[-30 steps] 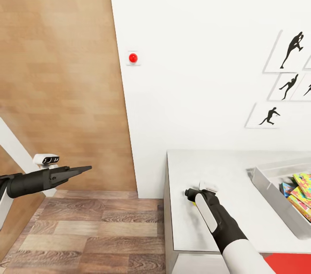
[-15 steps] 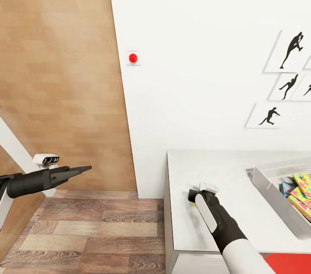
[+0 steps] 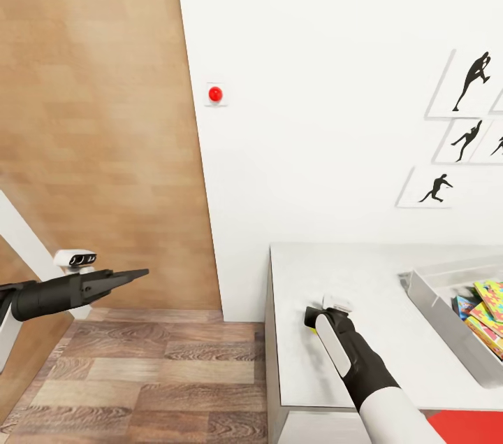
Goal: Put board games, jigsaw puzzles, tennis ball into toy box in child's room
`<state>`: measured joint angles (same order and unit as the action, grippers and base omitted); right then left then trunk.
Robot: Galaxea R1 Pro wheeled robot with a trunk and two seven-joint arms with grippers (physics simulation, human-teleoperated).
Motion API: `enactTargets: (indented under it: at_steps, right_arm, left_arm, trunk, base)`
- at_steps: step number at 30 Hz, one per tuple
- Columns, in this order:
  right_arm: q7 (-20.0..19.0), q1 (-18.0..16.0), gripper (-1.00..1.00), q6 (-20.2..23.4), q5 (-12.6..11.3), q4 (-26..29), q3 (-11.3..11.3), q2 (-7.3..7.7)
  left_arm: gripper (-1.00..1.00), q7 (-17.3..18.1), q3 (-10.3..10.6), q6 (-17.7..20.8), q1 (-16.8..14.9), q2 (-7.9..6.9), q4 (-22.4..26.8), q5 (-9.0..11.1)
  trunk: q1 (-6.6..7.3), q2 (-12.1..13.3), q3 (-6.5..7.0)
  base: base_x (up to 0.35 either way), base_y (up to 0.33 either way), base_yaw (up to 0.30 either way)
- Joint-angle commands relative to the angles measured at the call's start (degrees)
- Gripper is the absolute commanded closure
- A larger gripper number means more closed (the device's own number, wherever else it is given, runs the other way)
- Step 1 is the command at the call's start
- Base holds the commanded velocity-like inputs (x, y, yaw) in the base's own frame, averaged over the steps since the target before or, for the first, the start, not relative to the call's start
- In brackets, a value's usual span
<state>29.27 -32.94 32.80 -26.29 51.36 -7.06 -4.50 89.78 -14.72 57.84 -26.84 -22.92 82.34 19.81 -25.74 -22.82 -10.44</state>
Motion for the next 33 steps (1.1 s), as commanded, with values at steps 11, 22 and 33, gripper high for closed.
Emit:
enactTargets:
  at_steps: [11,22,33]
  right_arm:
    - [0.6,0.0,1.0,-0.1,-1.7,-0.2,-0.1,0.02]
    - [0.5,0.8,1.0,0.4,-1.7,5.7,-0.6,0.02]
    - [0.5,2.1,1.0,6.5,-2.5,22.4,-0.3,0.05]
  left_arm:
    - [-1.0,0.2,2.7,0.6,-0.1,-0.1,0.0,0.0]
    - [-1.0,0.2,2.7,0.6,-0.1,-0.09,0.0,0.0]
    - [-1.0,0.2,2.7,0.6,-0.1,-0.1,0.0,0.0]
  trunk:
    - [-0.04,-0.1,0.03]
    - [-0.04,-0.1,1.02]
    - [-0.04,-0.1,2.06]
  base:
    - [0.0,0.0,0.0]
    - [0.0,0.0,0.0]
    - [0.0,0.0,0.0]
